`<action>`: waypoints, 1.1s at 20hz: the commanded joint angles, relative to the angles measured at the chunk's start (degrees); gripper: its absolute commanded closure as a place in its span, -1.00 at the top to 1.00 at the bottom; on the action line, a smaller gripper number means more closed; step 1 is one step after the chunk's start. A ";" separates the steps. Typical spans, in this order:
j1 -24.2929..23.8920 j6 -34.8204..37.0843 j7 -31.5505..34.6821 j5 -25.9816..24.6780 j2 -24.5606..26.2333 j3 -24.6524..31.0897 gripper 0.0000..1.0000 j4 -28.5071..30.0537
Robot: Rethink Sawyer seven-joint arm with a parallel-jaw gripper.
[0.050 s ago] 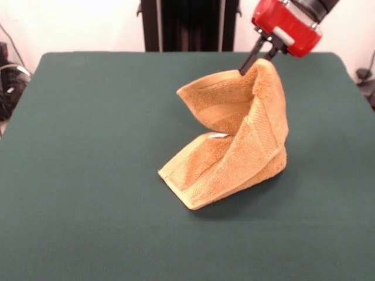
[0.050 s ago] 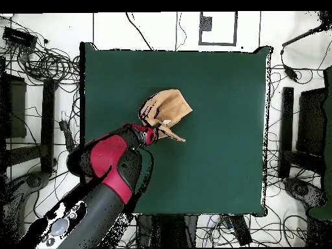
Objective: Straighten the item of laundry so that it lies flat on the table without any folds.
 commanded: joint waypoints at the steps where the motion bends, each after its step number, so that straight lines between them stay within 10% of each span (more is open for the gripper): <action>1: -2.23 3.00 11.90 4.02 -2.78 14.31 -1.00 2.69; 17: -7.17 -1.98 13.62 4.82 -5.86 24.00 -1.00 6.69; 22: -3.30 -3.77 16.26 5.40 -1.90 18.61 -1.00 4.54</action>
